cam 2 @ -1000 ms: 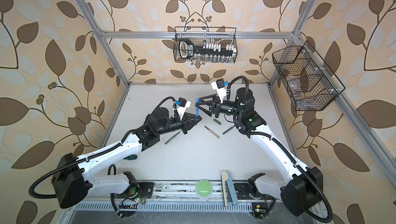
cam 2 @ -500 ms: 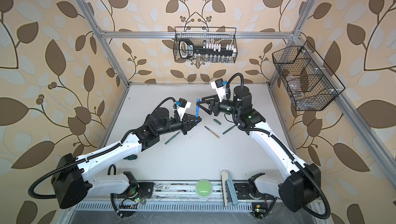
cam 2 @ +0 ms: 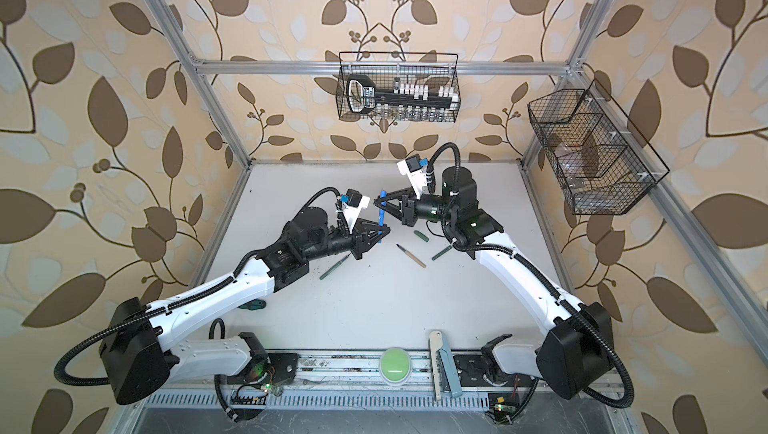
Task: Insert the pens into the pen caps
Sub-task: 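Close the right gripper on the capped blue pen above the left gripper, then open the left gripper and pull it back while the right gripper holds the pen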
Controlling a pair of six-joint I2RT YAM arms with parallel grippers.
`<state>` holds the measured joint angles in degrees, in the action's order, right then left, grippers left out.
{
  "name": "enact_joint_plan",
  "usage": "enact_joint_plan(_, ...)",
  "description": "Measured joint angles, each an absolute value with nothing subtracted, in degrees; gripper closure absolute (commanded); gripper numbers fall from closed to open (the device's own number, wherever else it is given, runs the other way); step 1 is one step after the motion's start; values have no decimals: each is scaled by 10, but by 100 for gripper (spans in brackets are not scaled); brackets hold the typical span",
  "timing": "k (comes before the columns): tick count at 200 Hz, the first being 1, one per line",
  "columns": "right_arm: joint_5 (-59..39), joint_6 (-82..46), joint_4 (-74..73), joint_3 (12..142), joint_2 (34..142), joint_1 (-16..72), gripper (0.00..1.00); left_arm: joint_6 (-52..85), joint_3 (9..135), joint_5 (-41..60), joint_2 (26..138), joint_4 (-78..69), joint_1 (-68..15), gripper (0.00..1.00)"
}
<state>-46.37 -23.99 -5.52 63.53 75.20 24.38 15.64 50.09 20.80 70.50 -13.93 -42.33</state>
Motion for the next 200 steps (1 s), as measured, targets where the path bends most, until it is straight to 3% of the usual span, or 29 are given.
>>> enact_joint_plan(33, -461, -239, -69, 622, 751, 248, 100, 135, 501, 178, 704, -131, -425, 100)
enact_joint_plan(140, -442, -209, -60, 570, 700, 258, 100, 12, 511, 150, 686, -60, -433, 100)
enact_joint_plan(157, -442, -209, -58, 571, 698, 256, 100, 10, 519, 149, 686, -51, -435, 86)
enact_joint_plan(171, -446, -209, -42, 581, 698, 249, 100, 11, 523, 146, 686, -51, -435, 61)
enact_joint_plan(200, -442, -199, 50, 595, 706, 219, 100, 16, 554, 121, 677, -100, -427, 42)
